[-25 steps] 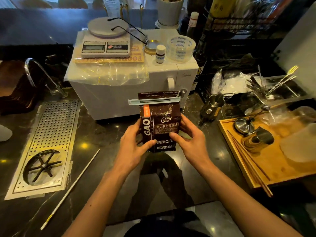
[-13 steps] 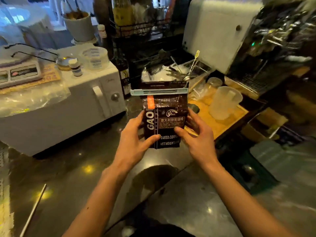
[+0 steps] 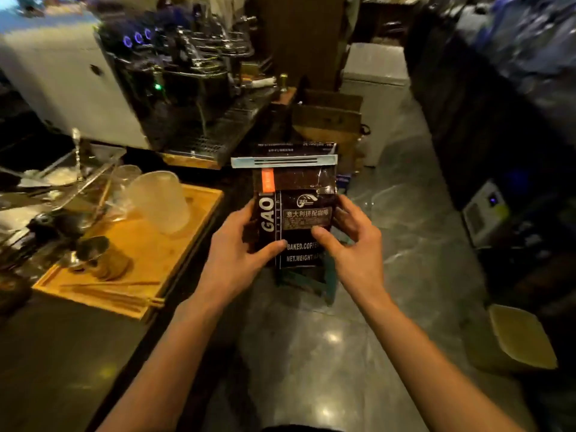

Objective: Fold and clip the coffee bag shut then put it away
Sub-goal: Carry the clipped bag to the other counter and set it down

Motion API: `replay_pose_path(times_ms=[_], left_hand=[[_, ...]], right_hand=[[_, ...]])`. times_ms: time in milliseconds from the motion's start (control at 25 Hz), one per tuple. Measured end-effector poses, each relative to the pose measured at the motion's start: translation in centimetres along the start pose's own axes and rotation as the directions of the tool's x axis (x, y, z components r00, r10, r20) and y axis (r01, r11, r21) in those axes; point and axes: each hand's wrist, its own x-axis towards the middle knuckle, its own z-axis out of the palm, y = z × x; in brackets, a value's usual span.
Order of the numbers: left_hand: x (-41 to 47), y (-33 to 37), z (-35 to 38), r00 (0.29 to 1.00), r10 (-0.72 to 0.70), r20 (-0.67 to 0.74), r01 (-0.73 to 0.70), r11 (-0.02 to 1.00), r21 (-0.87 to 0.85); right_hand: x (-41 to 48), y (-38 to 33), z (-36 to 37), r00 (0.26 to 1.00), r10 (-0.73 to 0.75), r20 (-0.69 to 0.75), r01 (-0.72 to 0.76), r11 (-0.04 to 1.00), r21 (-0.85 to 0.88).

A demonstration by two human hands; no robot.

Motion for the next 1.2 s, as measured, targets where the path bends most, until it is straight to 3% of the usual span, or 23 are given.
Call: replay_pose_path(times_ms=[160,440,640,1200], left_hand=[[3.5,3.4,6.7,0.986,0.097,0.133,-0.089,0.994,-0.066],[7.9,5.6,13.2,0.925,0.187,0.329,-0.141,0.977,-0.161],[12.0,5.2,15.4,0.879,0.209,0.428,-0.132,0.970,-0.203],[24.9,2.5,20.0,0.629,0.382,0.677,-0.102,0.904,-0.416]], right_hand=[[1.0,0.3,-7.4,0.985,-0.001,-0.170,-0.006,0.999,-0.042],[1.5,0.9,-12.9,0.923,0.010,-0.386,-0.065,0.989,-0.130],[3.0,1.5,-13.3,0.869,0.001,-0.494,-0.117,0.972,-0.203],[10.1,4.2,-10.1,0.658,0.001,-0.753,-0.302,0.917,-0.262]])
